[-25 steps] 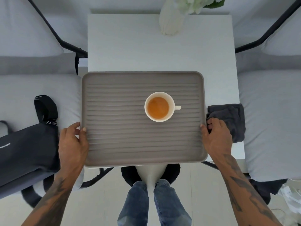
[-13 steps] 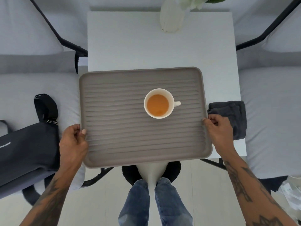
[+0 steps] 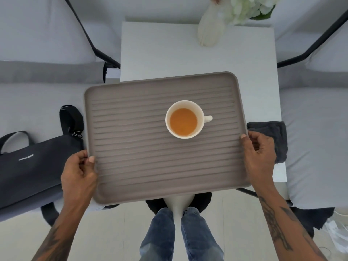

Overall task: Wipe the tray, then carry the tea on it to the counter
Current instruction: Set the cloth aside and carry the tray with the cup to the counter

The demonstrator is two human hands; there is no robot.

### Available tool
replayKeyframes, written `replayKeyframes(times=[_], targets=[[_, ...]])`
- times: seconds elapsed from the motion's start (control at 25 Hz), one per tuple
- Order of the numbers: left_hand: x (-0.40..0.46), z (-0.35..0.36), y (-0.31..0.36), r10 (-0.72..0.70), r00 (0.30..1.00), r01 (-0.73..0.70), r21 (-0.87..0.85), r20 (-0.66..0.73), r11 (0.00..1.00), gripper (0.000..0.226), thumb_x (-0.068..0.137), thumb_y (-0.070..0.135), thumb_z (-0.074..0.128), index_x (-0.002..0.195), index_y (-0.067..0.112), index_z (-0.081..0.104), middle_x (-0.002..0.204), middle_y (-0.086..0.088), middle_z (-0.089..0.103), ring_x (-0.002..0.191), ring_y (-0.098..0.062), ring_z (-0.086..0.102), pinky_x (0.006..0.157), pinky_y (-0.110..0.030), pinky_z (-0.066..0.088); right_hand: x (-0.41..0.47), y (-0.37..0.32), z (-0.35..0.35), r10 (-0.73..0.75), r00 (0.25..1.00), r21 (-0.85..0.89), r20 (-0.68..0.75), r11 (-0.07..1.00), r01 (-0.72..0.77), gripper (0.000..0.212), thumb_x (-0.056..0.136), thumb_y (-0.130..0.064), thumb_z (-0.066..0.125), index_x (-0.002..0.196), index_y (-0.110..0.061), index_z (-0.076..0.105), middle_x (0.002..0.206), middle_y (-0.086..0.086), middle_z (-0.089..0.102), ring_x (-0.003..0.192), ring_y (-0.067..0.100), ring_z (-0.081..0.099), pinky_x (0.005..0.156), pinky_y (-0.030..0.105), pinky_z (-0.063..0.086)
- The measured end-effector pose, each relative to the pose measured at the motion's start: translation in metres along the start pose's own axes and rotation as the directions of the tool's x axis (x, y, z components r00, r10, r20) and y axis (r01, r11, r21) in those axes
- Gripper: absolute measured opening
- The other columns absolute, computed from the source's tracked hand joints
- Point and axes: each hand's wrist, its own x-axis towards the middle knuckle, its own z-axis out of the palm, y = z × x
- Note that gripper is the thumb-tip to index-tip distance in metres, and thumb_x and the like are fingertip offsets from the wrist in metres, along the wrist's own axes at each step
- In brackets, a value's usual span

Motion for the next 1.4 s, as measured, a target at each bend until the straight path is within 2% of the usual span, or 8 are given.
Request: replayKeyframes(times=[0.16, 0.4, 0.72, 0.84, 0.92, 1.08, 1.24, 1.4], targets=[[-0.023, -0.043, 0.023, 0.063, 0.998, -0.065, -0.085, -0.026, 0.994, 0.022, 0.101, 0.020, 0.053, 0.120, 0.011, 0.057, 0.111, -0.004, 0.062, 0.099, -0.021, 0.057, 0.080, -0.026, 0.042, -0.020, -0.039, -0.035, -0.072, 0.995, 0.031, 0.070, 0.997, 0.071, 0.015, 0.098, -0.031, 0.057, 0.108, -0.020, 0.062, 0.105, 0.006, 0.063, 0.090, 0.017, 0.061, 0.084, 0.030, 0.052], [-0.073, -0.127, 0.065, 0.144, 0.987, -0.155, -0.181, -0.075, 0.971, 0.013, 0.103, 0.018, 0.047, 0.112, 0.023, 0.055, 0.109, -0.005, 0.060, 0.099, -0.022, 0.054, 0.070, 0.004, 0.036, -0.067, -0.118, -0.115, -0.167, 0.969, 0.021, 0.180, 0.986, 0.166, 0.012, 0.101, -0.029, 0.049, 0.102, -0.017, 0.052, 0.092, 0.010, 0.062, 0.074, 0.012, 0.054, 0.059, 0.008, 0.042], [-0.191, -0.239, 0.126, 0.137, 0.967, -0.200, -0.304, -0.216, 0.931, 0.020, 0.103, 0.021, 0.048, 0.096, 0.040, 0.052, 0.103, -0.001, 0.064, 0.094, -0.022, 0.058, 0.072, -0.021, 0.047, -0.119, -0.213, -0.238, -0.297, 0.919, 0.033, 0.260, 0.954, 0.299, 0.018, 0.100, -0.029, 0.050, 0.100, -0.011, 0.052, 0.088, -0.005, 0.061, 0.078, 0.004, 0.055, 0.061, 0.020, 0.038], [-0.242, -0.262, 0.135, 0.104, 0.948, -0.205, -0.329, -0.300, 0.922, 0.017, 0.102, 0.020, 0.050, 0.100, 0.035, 0.056, 0.098, 0.010, 0.063, 0.088, -0.017, 0.058, 0.073, -0.015, 0.046, -0.125, -0.236, -0.275, -0.369, 0.871, 0.022, 0.323, 0.924, 0.383, 0.017, 0.100, -0.030, 0.050, 0.098, -0.013, 0.052, 0.087, -0.003, 0.062, 0.078, 0.006, 0.055, 0.061, 0.021, 0.038], [-0.278, -0.270, 0.129, 0.046, 0.933, -0.178, -0.349, -0.356, 0.920, 0.013, 0.102, 0.022, 0.051, 0.105, 0.032, 0.059, 0.100, 0.007, 0.064, 0.091, -0.019, 0.058, 0.077, -0.026, 0.045, -0.131, -0.247, -0.296, -0.417, 0.829, 0.017, 0.371, 0.896, 0.444, 0.016, 0.099, -0.031, 0.051, 0.096, -0.015, 0.052, 0.086, 0.000, 0.062, 0.078, 0.012, 0.057, 0.061, 0.024, 0.039], [-0.350, -0.281, 0.101, -0.064, 0.886, -0.139, -0.394, -0.460, 0.909, 0.013, 0.101, 0.023, 0.052, 0.106, 0.025, 0.063, 0.103, 0.010, 0.068, 0.091, -0.017, 0.062, 0.065, -0.003, 0.042, -0.151, -0.264, -0.323, -0.501, 0.745, 0.027, 0.440, 0.837, 0.547, 0.015, 0.098, -0.030, 0.053, 0.093, -0.016, 0.053, 0.085, 0.000, 0.063, 0.076, 0.018, 0.056, 0.064, 0.033, 0.040], [-0.427, -0.300, 0.068, -0.179, 0.815, -0.106, -0.446, -0.551, 0.889, 0.012, 0.100, 0.027, 0.054, 0.098, 0.034, 0.064, 0.093, 0.014, 0.070, 0.090, -0.008, 0.063, 0.068, -0.015, 0.047, -0.185, -0.274, -0.331, -0.564, 0.646, 0.032, 0.514, 0.766, 0.642, 0.016, 0.096, -0.032, 0.056, 0.086, -0.020, 0.052, 0.084, 0.000, 0.064, 0.080, 0.031, 0.058, 0.076, 0.041, 0.043], [-0.511, -0.321, 0.023, -0.309, 0.709, -0.081, -0.507, -0.634, 0.858, 0.014, 0.100, 0.029, 0.055, 0.095, 0.038, 0.065, 0.089, 0.017, 0.071, 0.088, -0.012, 0.065, 0.077, -0.026, 0.050, -0.249, -0.285, -0.324, -0.631, 0.489, 0.113, 0.602, 0.674, 0.730, 0.017, 0.096, -0.033, 0.056, 0.086, -0.020, 0.053, 0.083, -0.001, 0.064, 0.073, 0.027, 0.058, 0.066, 0.038, 0.043]])
